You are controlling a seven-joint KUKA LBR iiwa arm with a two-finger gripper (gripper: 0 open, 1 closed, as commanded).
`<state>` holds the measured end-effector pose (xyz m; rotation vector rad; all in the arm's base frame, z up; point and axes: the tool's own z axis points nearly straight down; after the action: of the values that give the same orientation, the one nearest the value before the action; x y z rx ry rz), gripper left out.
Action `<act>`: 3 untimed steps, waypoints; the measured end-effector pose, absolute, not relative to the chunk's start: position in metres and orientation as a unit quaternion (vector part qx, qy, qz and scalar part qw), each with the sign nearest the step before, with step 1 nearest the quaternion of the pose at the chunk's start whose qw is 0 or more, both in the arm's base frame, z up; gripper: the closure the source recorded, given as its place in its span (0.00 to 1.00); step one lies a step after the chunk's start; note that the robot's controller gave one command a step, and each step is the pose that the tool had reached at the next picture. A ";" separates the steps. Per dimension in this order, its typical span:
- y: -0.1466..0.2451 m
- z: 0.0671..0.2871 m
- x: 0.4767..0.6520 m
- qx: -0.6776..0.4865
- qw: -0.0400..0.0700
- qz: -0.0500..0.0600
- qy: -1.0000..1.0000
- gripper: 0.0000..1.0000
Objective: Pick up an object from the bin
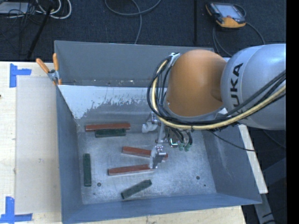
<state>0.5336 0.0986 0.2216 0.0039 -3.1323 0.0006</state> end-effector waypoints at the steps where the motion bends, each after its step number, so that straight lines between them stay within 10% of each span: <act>1: 0.098 0.226 0.535 0.000 0.001 0.000 -1.000 0.00; 3: 0.082 0.115 0.568 -0.034 -0.002 -0.001 -0.999 0.00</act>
Offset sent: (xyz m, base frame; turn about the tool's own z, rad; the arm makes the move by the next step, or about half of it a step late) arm 0.0167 -0.0091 -0.1445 0.1619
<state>0.5682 0.0823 0.1153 -0.1080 -3.1434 -0.0016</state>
